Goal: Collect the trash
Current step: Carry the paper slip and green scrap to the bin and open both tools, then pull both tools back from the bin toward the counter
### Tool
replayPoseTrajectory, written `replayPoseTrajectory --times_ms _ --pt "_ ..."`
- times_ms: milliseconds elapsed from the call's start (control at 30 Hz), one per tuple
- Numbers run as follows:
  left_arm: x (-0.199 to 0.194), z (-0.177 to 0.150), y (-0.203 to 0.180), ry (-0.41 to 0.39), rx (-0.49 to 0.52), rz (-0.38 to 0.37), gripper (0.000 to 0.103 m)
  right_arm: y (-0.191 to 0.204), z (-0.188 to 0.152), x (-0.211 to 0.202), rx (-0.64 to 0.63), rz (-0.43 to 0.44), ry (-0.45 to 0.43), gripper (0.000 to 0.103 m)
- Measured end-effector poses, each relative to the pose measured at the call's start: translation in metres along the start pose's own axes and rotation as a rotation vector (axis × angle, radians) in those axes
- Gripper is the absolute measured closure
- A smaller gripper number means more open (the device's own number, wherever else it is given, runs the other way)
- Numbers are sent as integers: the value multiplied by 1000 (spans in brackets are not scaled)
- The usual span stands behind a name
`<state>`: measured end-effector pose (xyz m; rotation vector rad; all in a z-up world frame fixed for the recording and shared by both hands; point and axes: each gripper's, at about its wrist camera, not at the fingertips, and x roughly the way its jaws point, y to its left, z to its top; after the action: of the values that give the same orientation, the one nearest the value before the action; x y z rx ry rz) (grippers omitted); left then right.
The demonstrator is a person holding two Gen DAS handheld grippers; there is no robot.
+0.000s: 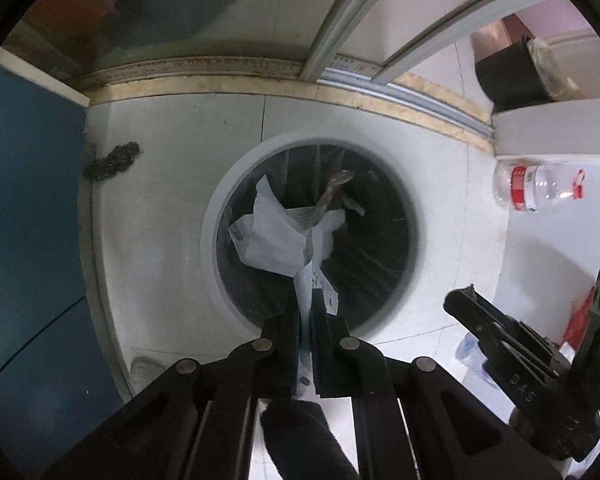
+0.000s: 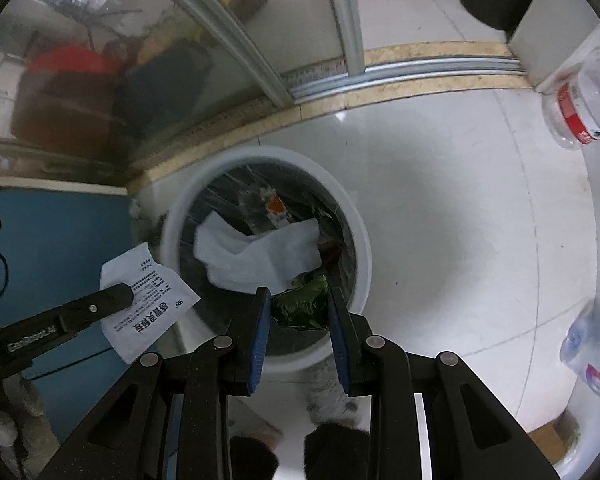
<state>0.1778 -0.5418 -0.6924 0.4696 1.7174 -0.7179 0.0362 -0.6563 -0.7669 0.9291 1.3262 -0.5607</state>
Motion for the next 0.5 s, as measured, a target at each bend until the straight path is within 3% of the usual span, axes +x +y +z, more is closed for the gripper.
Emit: replayPoseTrajectory --times_ms 167,233,300,433,467,500 --pt "18 -3 11 -6 8 28 93 2 -5 37 -24 -28 47 70" --pt "20 -5 14 -15 3 41 81 3 -9 39 -26 -44 50 42" --pt "16 -7 16 -38 11 74 33 4 -13 35 -29 -68 35 25" --pt "-2 -11 14 -98 40 146 12 6 -19 15 -37 -117 7 0" --pt "-4 -12 14 -104 46 158 1 7 -21 8 -36 -124 -1 0" --pt "-11 -15 13 -116 56 179 0 8 -23 0 -35 -129 -8 0"
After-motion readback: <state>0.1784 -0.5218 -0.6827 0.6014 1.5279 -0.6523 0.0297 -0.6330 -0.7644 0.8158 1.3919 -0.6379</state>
